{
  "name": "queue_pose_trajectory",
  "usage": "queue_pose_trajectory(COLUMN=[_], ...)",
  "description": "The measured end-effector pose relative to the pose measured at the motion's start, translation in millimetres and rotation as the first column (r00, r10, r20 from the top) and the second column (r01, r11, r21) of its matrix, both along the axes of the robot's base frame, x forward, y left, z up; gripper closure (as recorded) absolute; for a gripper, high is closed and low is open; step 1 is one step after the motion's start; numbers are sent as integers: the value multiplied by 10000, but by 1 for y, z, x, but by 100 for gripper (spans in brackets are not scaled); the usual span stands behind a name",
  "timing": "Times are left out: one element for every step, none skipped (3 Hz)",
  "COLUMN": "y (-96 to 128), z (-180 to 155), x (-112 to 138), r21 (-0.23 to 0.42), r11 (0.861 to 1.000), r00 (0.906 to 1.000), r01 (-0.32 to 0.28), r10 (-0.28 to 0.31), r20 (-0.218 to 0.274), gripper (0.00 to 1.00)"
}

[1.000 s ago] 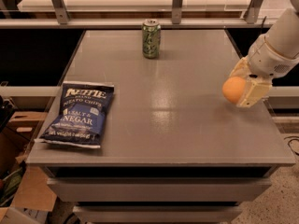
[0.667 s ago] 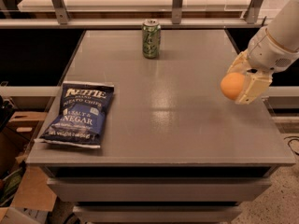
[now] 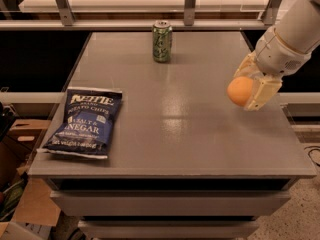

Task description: Move orange near blue chip bag

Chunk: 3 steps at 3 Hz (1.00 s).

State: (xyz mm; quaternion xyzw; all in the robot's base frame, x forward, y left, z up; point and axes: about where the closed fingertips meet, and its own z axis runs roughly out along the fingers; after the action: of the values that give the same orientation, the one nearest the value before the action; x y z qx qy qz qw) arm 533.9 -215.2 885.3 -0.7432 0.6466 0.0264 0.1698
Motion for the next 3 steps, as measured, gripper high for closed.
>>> queue_pose_trajectory(y=[51, 113, 192], z=[8, 14, 12], x=[-2, 0, -2], r21=[-215, -533, -705], r11=[9882, 9444, 8605], r00=[9884, 9455, 8627], r01=[-1514, -3246, -5045], r10=[1516, 3254, 5057], r20=[100, 74, -7], gripper=[100, 100, 100])
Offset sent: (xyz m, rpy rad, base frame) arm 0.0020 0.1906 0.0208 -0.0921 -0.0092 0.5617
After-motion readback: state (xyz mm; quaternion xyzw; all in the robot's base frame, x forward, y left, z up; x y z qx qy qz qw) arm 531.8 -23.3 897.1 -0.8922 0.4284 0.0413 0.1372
